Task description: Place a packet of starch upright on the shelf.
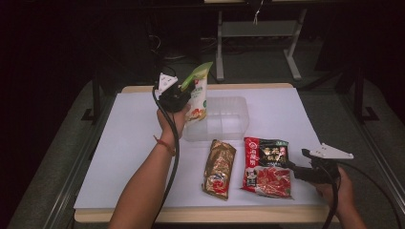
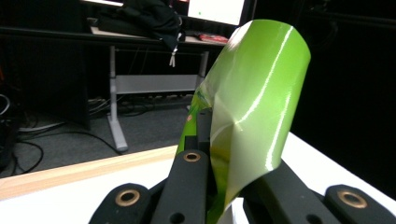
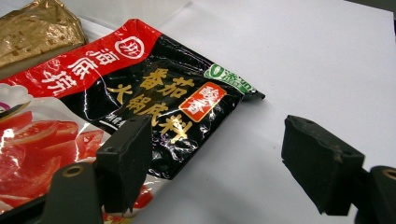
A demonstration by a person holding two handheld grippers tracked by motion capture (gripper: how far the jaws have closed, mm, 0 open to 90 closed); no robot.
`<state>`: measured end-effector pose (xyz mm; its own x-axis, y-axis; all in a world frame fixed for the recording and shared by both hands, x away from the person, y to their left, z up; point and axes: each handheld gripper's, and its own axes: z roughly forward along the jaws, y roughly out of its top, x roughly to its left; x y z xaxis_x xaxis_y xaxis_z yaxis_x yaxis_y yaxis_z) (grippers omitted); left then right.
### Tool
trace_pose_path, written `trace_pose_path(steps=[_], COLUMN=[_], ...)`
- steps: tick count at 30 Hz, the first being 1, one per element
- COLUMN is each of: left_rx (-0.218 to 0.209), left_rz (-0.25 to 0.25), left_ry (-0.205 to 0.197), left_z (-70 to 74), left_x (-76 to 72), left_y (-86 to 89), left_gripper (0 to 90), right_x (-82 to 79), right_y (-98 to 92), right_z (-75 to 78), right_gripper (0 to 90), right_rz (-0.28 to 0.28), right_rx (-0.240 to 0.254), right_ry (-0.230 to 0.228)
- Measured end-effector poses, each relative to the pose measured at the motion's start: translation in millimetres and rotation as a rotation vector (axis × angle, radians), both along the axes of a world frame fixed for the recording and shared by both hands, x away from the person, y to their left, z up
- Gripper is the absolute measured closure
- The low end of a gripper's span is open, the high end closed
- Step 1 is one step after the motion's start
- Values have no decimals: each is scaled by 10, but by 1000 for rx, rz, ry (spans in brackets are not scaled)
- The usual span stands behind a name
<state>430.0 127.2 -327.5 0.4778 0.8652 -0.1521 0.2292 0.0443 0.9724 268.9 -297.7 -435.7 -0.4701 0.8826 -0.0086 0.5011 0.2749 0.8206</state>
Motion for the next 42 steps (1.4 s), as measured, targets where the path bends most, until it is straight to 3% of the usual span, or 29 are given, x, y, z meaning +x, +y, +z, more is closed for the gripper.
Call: trace_pose_path(steps=[11,13,15,18,22,26,28,29,31,35,38,41,42], left_rx=[-16,-10,-36,-42,-44,-47,3,24,47,113,125,110,132], left_rz=[100,105,113,103,42,-37,-83,-153,-176,-312,-322,-321,-335], left_ry=[-9,-16,-16,-9,32,82,112,135,129,137,122,98,112], left_z=[-80,-96,-132,-171,-262,-293,-288,-299,-298,-296,-294,-294,-304], left_x=[196,218,220,199,173,172,161,153,130,39,-23,-131,-156], left_y=[-65,-96,-164,-215,-245,-133,-68,-9,23,167,231,344,371], left_gripper=[883,883,882,878,846,782,748,732,704,631,575,533,530], right_x=[-6,-6,-5,-3,-8,-8,-6,-4,-2,0,0,1,1], right_y=[22,21,22,26,25,25,31,34,41,52,58,64,66], right_z=[-4,-5,-7,-10,-14,-13,-15,-16,-23,-38,-43,-50,-54], right_gripper=[244,244,244,243,244,244,244,244,244,244,244,244,244], right_rz=[12,10,11,11,16,15,15,17,19,20,23,29,30], right_rx=[-7,-7,-8,-11,-14,-16,-14,-16,-16,-24,-24,-29,-29], right_ry=[3,5,7,8,8,9,11,11,15,23,26,29,32])
